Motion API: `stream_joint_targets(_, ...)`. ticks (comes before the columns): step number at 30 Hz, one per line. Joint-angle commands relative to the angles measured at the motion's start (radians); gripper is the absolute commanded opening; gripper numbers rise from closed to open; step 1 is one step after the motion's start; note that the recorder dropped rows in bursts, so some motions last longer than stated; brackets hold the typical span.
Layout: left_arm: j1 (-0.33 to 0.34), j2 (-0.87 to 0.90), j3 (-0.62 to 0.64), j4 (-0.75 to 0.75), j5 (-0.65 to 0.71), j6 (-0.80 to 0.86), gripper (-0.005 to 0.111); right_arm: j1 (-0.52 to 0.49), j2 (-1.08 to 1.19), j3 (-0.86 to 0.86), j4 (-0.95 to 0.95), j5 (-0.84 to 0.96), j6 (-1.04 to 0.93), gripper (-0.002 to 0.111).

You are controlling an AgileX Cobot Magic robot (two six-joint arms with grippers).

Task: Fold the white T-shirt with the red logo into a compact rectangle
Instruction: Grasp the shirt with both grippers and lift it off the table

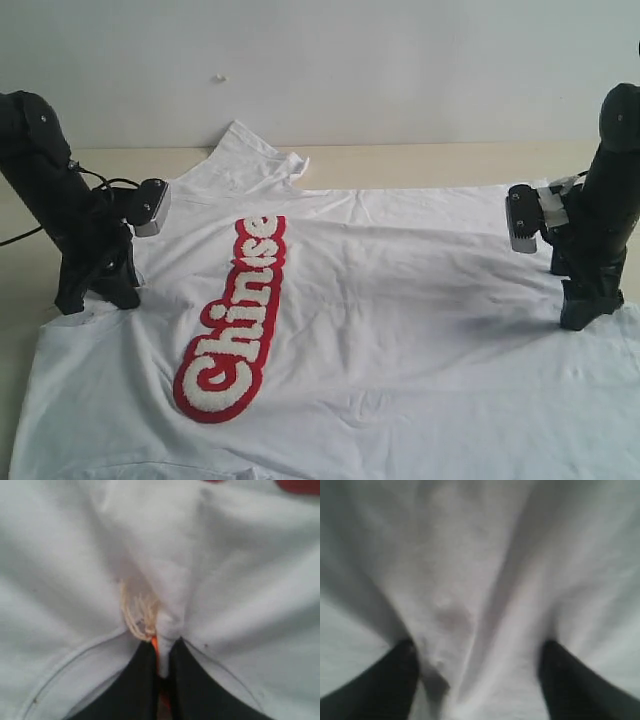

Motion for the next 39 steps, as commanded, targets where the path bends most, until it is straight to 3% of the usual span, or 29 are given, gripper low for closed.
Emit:
stream_joint_targets(1,-0.038,0.037,0.014,0.04,-0.002,-0.025,0.0,-0.001,0.084,0.032,0.026,-0.004,-0.01,0.002)
stream_joint_targets(4,-0.037,0.019,0.014,-0.062,-0.037,-0.161,0.0,-0.001,0.068,0.032,0.021,0.015,0.007,0.0)
stream_joint_targets(6,-0.017,-0.027,0.014,-0.145,-0.039,-0.167,0.0,-0.001,0.018,0.032,0.021,0.032,0.007,0.0)
stream_joint_targets(9,-0.019,-0.13,0.014,0.049,0.012,-0.185,0.0,-0.001,-0.088,0.032,0.029,0.032,0.007,0.0)
stream_joint_targets(17,0.011,-0.401,0.014,0.214,0.075,-0.259,0.0,-0.001,-0.291,0.032,0.159,0.015,-0.016,0.0)
stream_joint_targets(24,0.052,-0.587,0.014,0.173,0.118,-0.263,0.0,-0.001,-0.494,0.032,0.157,0.049,-0.019,0.0)
stream_joint_targets(39,0.022,-0.911,0.039,0.046,0.22,-0.295,0.0,-0.001,-0.819,0.032,0.245,0.228,0.012,0.0)
